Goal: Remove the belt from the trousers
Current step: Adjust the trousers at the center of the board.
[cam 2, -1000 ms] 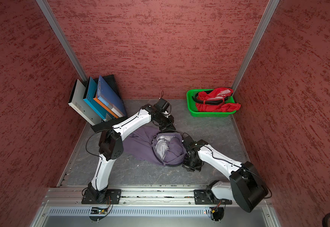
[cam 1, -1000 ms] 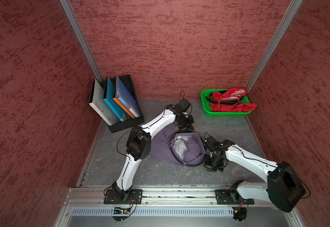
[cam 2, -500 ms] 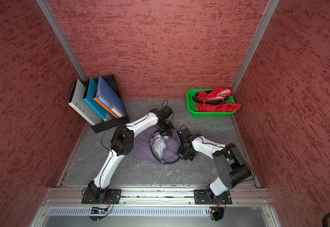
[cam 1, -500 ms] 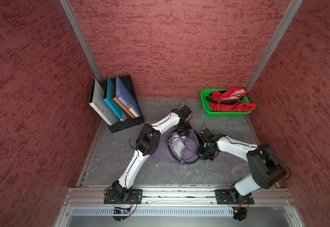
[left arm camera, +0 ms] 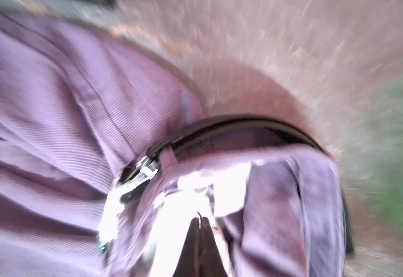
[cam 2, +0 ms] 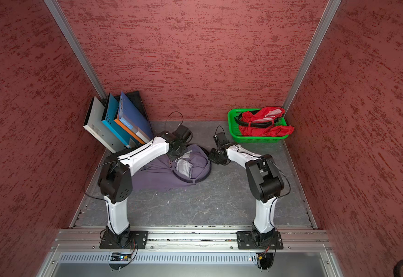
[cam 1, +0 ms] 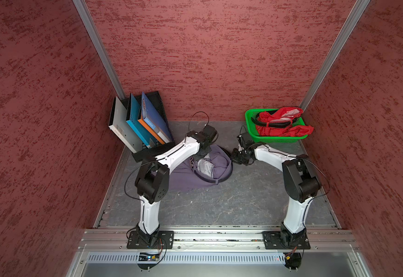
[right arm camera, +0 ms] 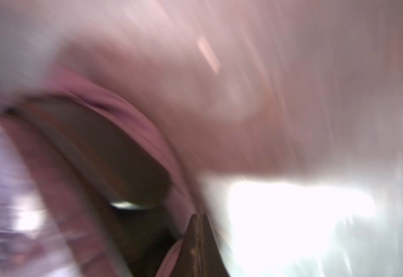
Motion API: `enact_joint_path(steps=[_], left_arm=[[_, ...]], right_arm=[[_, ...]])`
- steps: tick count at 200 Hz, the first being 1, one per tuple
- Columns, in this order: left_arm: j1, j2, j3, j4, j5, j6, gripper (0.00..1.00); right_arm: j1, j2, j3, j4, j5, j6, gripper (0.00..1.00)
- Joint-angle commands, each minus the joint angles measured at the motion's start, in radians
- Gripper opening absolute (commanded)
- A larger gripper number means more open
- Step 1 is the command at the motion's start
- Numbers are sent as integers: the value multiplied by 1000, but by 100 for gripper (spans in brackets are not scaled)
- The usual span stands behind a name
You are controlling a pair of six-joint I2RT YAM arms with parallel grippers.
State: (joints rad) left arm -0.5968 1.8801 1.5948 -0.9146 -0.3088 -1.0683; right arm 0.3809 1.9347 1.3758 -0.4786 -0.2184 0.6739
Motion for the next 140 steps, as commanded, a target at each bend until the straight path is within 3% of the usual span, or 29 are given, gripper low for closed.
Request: enact_joint_path(steps=[1, 13, 25, 45, 57, 74, 101, 125, 140], left_arm=[[-3, -170, -124, 131, -132, -1, 0], [7, -282, -162, 126, -190, 26, 9], [69, -372, -205, 127, -158, 60, 19], [250, -460, -321, 198, 84, 116, 43], [347, -480, -391, 248, 223, 129, 51], [412, -497, -460, 293, 317, 147, 55], [438, -474, -517, 334, 425, 135, 62], [457, -400, -606, 534, 652, 99, 64], [456, -378, -664, 637, 723, 88, 65]], right_arm=[[-3, -7, 116, 55, 27, -140, 9], [8, -44, 139, 24, 23, -218, 12], [39, -99, 136, -15, 19, -302, 15], [135, -160, 153, -144, 21, -424, 25], [204, -164, 170, -211, 35, -466, 29], [271, -134, 199, -281, 40, -495, 31], [341, -47, 268, -345, 49, -542, 33], [373, 54, 354, -387, 70, -580, 35], [381, 112, 413, -422, 86, -600, 36]])
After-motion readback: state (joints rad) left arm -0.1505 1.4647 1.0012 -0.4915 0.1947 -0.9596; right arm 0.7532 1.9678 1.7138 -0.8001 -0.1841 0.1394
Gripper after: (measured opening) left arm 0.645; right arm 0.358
